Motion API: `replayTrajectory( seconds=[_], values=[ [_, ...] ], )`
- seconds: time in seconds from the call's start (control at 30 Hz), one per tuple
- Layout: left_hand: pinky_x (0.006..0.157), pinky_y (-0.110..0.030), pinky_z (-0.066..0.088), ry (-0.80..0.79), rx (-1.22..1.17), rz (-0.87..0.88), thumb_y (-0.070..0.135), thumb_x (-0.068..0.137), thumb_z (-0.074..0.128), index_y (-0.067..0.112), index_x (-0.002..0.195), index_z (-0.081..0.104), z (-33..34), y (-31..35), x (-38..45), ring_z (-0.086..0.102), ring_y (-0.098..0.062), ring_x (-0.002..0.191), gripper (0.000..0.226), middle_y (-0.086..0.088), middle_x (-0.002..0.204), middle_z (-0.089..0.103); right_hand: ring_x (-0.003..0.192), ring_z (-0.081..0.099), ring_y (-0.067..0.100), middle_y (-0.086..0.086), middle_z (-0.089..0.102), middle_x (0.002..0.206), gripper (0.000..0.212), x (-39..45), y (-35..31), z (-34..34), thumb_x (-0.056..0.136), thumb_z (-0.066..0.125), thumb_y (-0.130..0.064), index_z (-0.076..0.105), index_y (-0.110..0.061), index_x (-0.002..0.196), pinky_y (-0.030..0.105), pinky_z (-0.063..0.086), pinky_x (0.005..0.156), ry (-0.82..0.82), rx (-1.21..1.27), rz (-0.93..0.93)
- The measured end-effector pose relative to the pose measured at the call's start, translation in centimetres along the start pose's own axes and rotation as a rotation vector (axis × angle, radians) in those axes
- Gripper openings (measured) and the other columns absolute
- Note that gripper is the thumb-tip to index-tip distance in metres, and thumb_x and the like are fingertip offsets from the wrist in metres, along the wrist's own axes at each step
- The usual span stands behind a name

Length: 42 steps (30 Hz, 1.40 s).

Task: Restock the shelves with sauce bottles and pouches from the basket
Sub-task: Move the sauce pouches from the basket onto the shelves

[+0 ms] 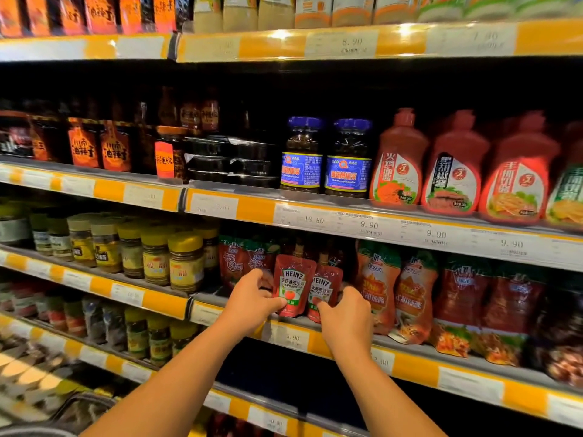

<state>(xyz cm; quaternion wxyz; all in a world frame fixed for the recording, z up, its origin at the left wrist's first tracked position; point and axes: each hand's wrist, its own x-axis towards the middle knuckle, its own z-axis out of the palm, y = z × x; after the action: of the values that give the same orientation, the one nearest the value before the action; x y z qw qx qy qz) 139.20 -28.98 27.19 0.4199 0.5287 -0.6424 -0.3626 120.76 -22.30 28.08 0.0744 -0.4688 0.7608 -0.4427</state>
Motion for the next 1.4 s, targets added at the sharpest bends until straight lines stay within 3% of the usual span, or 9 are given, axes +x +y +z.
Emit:
replayTrajectory(
  seconds=[0.07,0.17,0.37,0.57,0.73,0.87,0.97,1.1,1.4],
  values=[
    [0.09,-0.04,0.06,-0.02,0.067,-0.004,0.024,0.081,0.09,0.008,0.145,0.043,-0.1,0.2,0.3,0.071,-0.024,0.109,0.081,-0.011,0.128,0.068,0.068,0.058,0.016,-0.004,0.059,0.082,0.032,0.3,0.1,0.0,0.092,0.075,-0.033,0.047,-0.025,0.079,0.028,0.035,0.046,-0.002,-0.022,0.02],
    [0.086,-0.032,0.058,-0.02,0.114,0.024,0.024,0.082,0.089,0.018,0.122,0.056,0.0,0.3,0.6,0.068,-0.015,0.106,0.053,0.004,0.12,0.067,0.069,0.057,0.018,-0.003,0.057,0.081,0.034,0.7,0.1,0.3,0.094,0.073,-0.027,0.043,-0.025,0.077,0.028,0.034,0.047,-0.021,-0.046,0.029],
    [0.084,-0.047,0.062,0.049,0.27,0.086,0.029,0.086,0.085,0.019,0.106,0.058,0.6,0.3,0.2,0.07,-0.022,0.095,0.035,0.0,0.101,0.071,0.074,0.062,0.022,-0.001,0.059,0.086,0.018,0.4,-0.1,0.6,0.096,0.068,-0.025,0.052,-0.018,0.091,0.03,0.04,0.051,-0.025,-0.056,0.007],
    [0.08,-0.041,0.062,0.048,0.287,0.074,0.028,0.088,0.083,0.018,0.103,0.057,0.5,0.5,0.2,0.069,-0.02,0.093,0.031,0.003,0.099,0.069,0.076,0.061,0.019,-0.005,0.056,0.088,0.024,-0.2,0.1,0.2,0.098,0.067,-0.027,0.044,-0.024,0.092,0.028,0.039,0.051,-0.021,0.032,-0.034],
    [0.062,-0.019,0.051,0.124,0.207,0.102,0.029,0.087,0.083,0.022,0.102,0.054,0.2,1.0,-0.1,0.064,-0.007,0.086,0.033,0.006,0.098,0.065,0.088,0.058,0.016,-0.01,0.054,0.099,0.028,-1.0,0.2,-0.7,0.098,0.068,-0.029,0.04,-0.026,0.1,0.028,0.046,0.067,-0.024,0.116,-0.126],
    [0.083,-0.042,0.058,0.225,0.162,0.169,0.028,0.092,0.076,0.022,0.11,0.051,-0.2,0.9,-1.3,0.062,-0.02,0.1,0.032,0.003,0.111,0.062,0.129,0.052,0.018,-0.005,0.052,0.137,0.052,-2.0,0.3,-1.9,0.098,0.067,-0.026,0.04,-0.023,0.143,0.034,0.049,0.099,-0.042,0.172,-0.157],
    [0.079,-0.031,0.052,0.299,0.157,0.286,0.023,0.093,0.073,0.035,0.096,0.054,0.1,0.5,-2.7,0.06,-0.003,0.093,0.023,0.014,0.1,0.061,0.129,0.048,0.011,-0.013,0.046,0.138,0.051,-2.8,1.0,-2.4,0.098,0.065,-0.023,0.043,-0.027,0.144,0.034,0.048,0.107,-0.013,0.119,-0.264],
    [0.077,-0.02,0.049,0.137,0.331,0.409,0.027,0.098,0.066,0.041,0.09,0.058,0.8,-0.3,-4.0,0.058,0.005,0.092,0.017,0.022,0.093,0.061,0.115,0.051,0.007,-0.019,0.054,0.115,0.021,-3.4,1.3,-2.1,0.099,0.06,-0.027,0.058,-0.032,0.12,0.03,0.049,0.098,-0.094,-0.05,-0.422],
    [0.087,-0.033,0.052,-0.041,0.546,0.468,0.038,0.106,0.05,0.032,0.109,0.065,1.3,0.0,-3.5,0.055,-0.006,0.098,0.016,0.017,0.102,0.059,0.117,0.052,0.022,-0.003,0.058,0.129,0.029,-2.7,0.8,-0.9,0.107,0.041,-0.03,0.058,-0.022,0.13,0.039,0.05,0.095,-0.303,-0.35,-0.47]
  ],
)
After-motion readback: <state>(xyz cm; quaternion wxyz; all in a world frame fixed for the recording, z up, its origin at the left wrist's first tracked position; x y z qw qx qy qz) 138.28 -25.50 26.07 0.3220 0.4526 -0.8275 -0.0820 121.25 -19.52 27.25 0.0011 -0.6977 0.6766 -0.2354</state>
